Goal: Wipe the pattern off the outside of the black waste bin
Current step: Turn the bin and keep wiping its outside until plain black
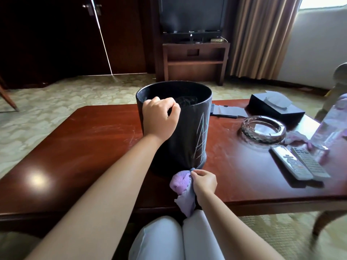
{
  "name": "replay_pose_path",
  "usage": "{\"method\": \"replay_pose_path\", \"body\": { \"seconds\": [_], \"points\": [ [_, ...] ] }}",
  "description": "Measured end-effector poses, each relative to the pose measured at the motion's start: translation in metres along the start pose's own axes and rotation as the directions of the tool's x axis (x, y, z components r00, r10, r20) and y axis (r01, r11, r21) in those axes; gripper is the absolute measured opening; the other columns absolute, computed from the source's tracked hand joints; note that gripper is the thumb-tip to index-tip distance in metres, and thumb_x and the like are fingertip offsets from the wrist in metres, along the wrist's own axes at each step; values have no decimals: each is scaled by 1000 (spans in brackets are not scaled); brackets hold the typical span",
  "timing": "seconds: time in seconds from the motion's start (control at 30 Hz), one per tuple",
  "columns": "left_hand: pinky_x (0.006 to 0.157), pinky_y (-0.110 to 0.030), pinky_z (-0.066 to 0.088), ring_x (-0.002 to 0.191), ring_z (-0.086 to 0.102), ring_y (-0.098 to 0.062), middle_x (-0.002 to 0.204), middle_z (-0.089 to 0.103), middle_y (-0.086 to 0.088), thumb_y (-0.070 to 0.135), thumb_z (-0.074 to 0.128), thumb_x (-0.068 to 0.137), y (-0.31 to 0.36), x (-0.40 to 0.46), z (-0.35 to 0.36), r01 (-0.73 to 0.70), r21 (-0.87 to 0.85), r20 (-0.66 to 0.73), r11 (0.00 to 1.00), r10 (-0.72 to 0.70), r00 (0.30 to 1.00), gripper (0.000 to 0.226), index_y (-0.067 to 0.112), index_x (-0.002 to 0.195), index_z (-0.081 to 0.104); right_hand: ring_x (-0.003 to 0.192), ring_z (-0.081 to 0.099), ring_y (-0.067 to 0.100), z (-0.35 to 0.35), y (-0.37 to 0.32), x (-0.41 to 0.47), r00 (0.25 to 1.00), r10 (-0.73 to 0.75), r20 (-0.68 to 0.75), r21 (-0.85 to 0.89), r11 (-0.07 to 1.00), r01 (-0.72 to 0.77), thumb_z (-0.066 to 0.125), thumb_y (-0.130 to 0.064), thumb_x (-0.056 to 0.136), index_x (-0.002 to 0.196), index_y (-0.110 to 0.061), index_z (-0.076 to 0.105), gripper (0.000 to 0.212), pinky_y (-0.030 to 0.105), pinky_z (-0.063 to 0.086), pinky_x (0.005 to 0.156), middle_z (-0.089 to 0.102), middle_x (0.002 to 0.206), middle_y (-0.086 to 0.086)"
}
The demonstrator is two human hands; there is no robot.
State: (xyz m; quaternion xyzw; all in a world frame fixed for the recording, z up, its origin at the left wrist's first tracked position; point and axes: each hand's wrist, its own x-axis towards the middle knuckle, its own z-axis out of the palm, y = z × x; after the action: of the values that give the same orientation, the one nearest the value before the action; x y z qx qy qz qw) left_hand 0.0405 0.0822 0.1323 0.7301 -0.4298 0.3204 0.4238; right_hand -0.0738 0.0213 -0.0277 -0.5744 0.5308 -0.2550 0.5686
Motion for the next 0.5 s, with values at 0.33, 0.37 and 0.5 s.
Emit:
{"method": "replay_pose_path", "body": {
  "seconds": [0.33,0.37,0.5],
  "points": [
    [65,-30,25,56,37,-17,47,25,12,30,37,83,-2,0,2,-14,21,-7,1000,14,1000,31,23,54,30,78,59,13,-3,-3,4,998,55,3,50,997,-55,71,-16,79,86,-18,75,8,19,40,74,72,92,2],
    [65,-30,24,56,38,-17,47,25,11,30,37,83,-2,0,3,-14,24,-10,1000,14,1000,31,22,54,30,79,59,11,-3,-1,4,999,34,24,21,999,-34,71,-17,79,85,-19,76,8,18,40,73,72,90,1],
    [65,-28,21,56,39,-18,47,31,10,30,37,82,-3,0,3,-13,29,-3,1000,13,1000,31,21,53,33,75,60,15,-8,-9,8,990,142,14,155,978,-142,74,-13,77,86,-14,76,9,20,42,71,67,79,2]
  ]
}}
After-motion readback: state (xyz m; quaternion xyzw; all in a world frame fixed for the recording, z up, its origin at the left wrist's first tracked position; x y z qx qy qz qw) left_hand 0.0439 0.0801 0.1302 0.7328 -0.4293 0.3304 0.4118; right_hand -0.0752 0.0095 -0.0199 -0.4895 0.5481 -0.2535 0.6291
